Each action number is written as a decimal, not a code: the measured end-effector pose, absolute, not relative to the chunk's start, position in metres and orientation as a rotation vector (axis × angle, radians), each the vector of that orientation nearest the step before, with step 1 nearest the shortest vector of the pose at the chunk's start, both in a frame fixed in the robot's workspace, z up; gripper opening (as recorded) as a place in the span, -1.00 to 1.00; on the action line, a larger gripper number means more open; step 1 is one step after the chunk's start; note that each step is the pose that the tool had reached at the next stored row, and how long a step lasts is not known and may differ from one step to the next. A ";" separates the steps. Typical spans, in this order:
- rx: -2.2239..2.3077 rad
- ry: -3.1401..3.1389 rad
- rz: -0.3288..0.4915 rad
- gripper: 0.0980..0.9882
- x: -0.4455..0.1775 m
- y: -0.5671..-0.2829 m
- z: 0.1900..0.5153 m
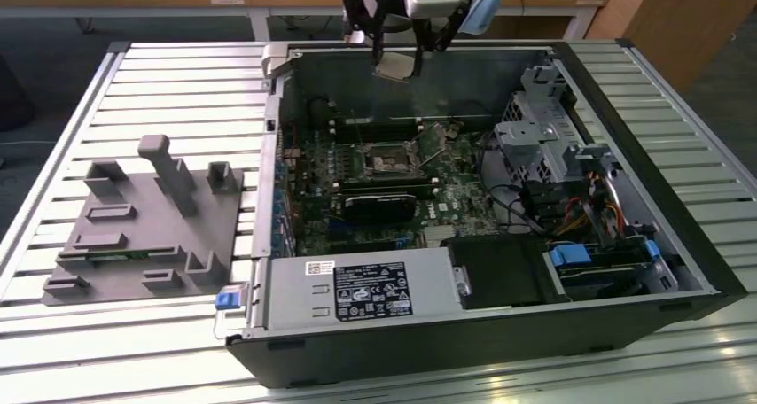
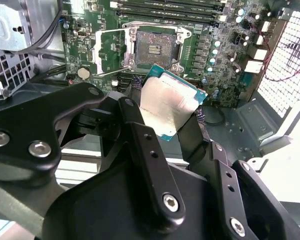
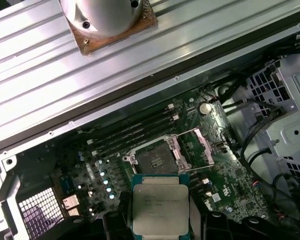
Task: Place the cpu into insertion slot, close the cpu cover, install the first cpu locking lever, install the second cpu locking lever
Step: 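Place the cpu into insertion slot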
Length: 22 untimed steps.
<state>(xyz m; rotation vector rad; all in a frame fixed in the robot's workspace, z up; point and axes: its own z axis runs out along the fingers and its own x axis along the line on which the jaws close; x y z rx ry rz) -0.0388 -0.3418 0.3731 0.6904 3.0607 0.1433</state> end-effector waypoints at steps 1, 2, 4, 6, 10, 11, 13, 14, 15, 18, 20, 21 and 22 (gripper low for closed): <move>0.699 3.058 0.143 0.00 -0.039 -0.342 0.373; 0.707 3.056 0.143 0.00 -0.039 -0.342 0.373; 0.724 3.052 0.143 0.00 -0.039 -0.342 0.373; 0.740 3.047 0.143 0.00 -0.039 -0.342 0.373; 0.774 3.038 0.143 0.00 -0.039 -0.342 0.373; 0.783 3.035 0.143 0.00 -0.039 -0.342 0.373; 0.799 3.031 0.143 0.00 -0.039 -0.342 0.373; 0.808 3.028 0.143 0.00 -0.039 -0.342 0.373; 0.818 3.025 0.143 0.00 -0.039 -0.342 0.373; 0.844 3.017 0.143 0.00 -0.039 -0.342 0.373; 0.861 3.012 0.143 0.00 -0.039 -0.342 0.373; 0.869 3.009 0.143 0.00 -0.039 -0.342 0.372; 0.879 3.006 0.143 0.00 -0.039 -0.342 0.372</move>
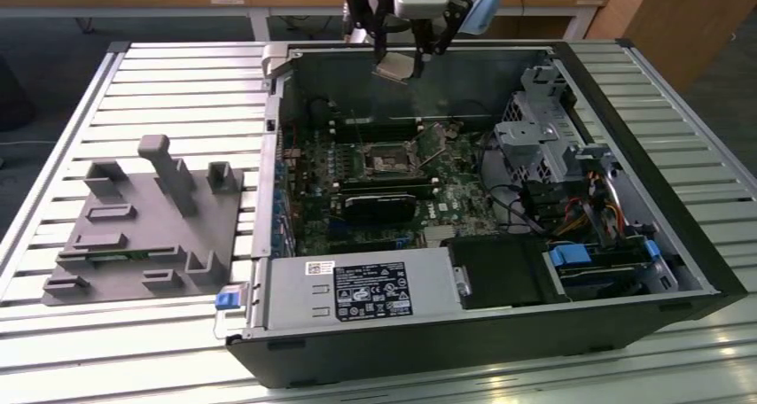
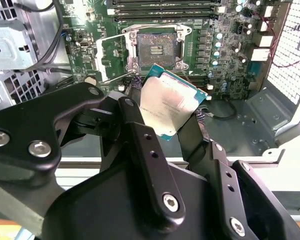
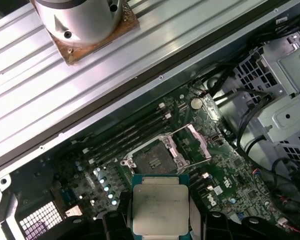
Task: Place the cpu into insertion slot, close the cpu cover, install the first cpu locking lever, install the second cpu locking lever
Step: 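Place the cpu into insertion slot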
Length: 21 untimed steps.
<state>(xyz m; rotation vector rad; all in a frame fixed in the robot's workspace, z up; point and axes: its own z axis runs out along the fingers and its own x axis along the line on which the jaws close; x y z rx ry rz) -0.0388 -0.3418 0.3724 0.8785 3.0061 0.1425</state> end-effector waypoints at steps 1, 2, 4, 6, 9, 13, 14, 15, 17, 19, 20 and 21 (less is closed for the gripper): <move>0.887 3.003 0.142 0.00 -0.039 -0.342 0.372; 0.895 3.001 0.142 0.00 -0.039 -0.342 0.372; 0.911 2.995 0.142 0.00 -0.039 -0.342 0.372; 0.928 2.990 0.142 0.00 -0.039 -0.342 0.372; 0.953 2.981 0.142 0.00 -0.039 -0.342 0.372; 0.984 2.970 0.142 0.00 -0.039 -0.342 0.372; 0.992 2.967 0.142 0.00 -0.039 -0.342 0.372; 1.001 2.964 0.141 0.00 -0.039 -0.342 0.372; 1.017 2.958 0.141 0.00 -0.039 -0.342 0.372; 1.033 2.951 0.141 0.00 -0.039 -0.342 0.372; 1.041 2.948 0.141 0.00 -0.039 -0.342 0.372; 1.050 2.945 0.141 0.00 -0.039 -0.342 0.372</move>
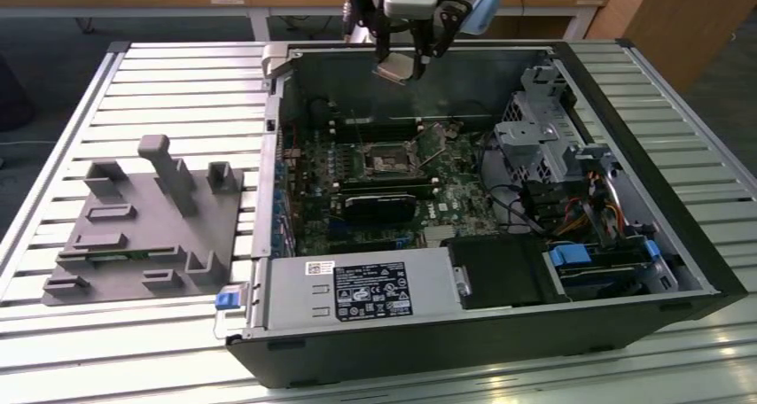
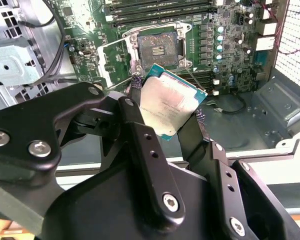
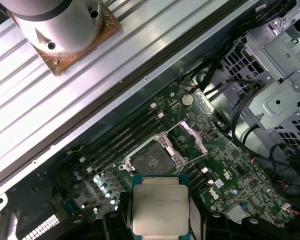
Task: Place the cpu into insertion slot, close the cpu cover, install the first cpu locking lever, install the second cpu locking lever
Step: 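Place the cpu into insertion slot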
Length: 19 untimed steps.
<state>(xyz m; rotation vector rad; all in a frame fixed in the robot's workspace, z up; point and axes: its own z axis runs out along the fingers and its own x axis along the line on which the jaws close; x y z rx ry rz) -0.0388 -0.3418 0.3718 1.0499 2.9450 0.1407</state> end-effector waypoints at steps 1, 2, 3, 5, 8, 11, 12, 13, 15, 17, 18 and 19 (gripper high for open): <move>1.058 2.942 0.141 0.00 -0.039 -0.342 0.372; 1.066 2.939 0.141 0.00 -0.039 -0.342 0.372; 1.074 2.935 0.141 0.00 -0.039 -0.342 0.372; 1.091 2.929 0.140 0.00 -0.039 -0.342 0.372; 1.115 2.919 0.140 0.00 -0.039 -0.342 0.372; 1.140 2.908 0.139 0.00 -0.039 -0.342 0.371; 1.148 2.905 0.139 0.00 -0.039 -0.342 0.371; 1.157 2.901 0.139 0.00 -0.039 -0.342 0.371; 1.174 2.893 0.139 0.00 -0.039 -0.342 0.371; 1.190 2.886 0.138 0.00 -0.039 -0.342 0.371; 1.199 2.882 0.138 0.00 -0.039 -0.342 0.371; 1.207 2.879 0.138 0.00 -0.039 -0.342 0.371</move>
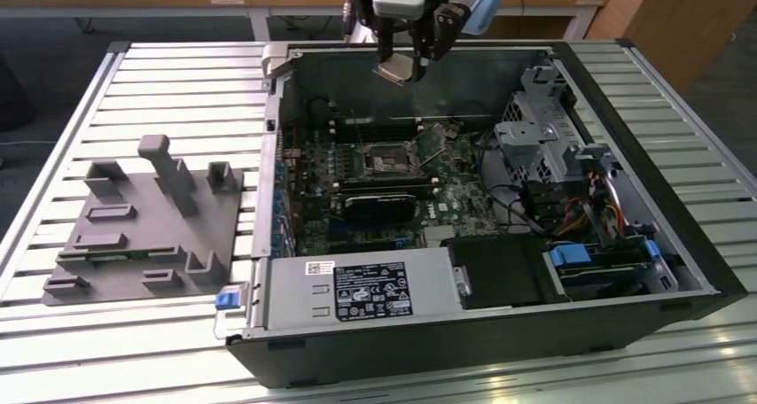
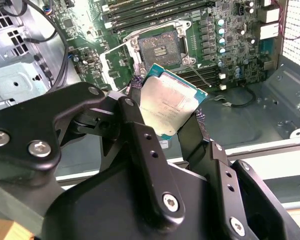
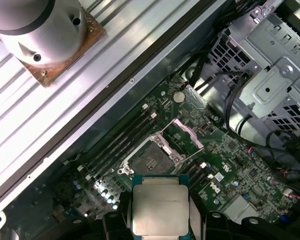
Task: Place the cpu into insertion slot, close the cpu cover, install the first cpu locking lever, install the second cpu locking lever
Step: 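Place the cpu into insertion slot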
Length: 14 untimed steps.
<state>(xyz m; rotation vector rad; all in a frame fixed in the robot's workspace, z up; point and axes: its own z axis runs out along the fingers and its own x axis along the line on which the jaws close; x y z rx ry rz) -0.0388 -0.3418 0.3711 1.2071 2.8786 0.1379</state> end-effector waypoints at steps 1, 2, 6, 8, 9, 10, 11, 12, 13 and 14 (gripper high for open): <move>1.216 2.875 0.138 0.00 -0.039 -0.342 0.371; 1.224 2.871 0.137 0.00 -0.039 -0.342 0.371; 1.258 2.855 0.136 0.00 -0.039 -0.342 0.371; 1.275 2.846 0.136 0.00 -0.039 -0.342 0.371; 1.284 2.842 0.135 0.00 -0.039 -0.342 0.371; 1.294 2.837 0.135 0.00 -0.039 -0.342 0.371; 1.304 2.832 0.134 0.00 -0.039 -0.342 0.371; 1.314 2.827 0.134 0.00 -0.039 -0.342 0.370; 1.325 2.821 0.133 0.00 -0.039 -0.342 0.370; 1.335 2.816 0.132 0.00 -0.039 -0.342 0.370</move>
